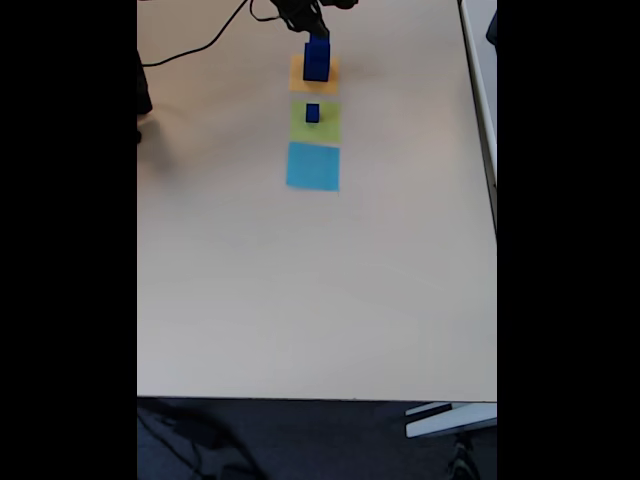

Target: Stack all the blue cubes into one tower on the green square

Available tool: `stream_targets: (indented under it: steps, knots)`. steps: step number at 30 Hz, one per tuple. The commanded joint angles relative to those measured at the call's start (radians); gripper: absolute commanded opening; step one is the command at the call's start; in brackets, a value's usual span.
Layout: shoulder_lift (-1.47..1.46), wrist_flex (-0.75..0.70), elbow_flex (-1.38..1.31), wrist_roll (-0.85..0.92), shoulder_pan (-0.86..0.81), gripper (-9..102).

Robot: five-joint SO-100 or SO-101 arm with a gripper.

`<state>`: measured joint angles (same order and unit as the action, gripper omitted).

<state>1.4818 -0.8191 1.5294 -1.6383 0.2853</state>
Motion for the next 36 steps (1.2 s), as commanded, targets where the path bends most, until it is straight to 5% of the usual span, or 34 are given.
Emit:
stream_targets:
  steps: [1,36]
  knots:
    - [0.080,0.002,-0.031,0.044,-0.041,1]
    - [0.135,0.279,0.383,0.132,-0.236,1]
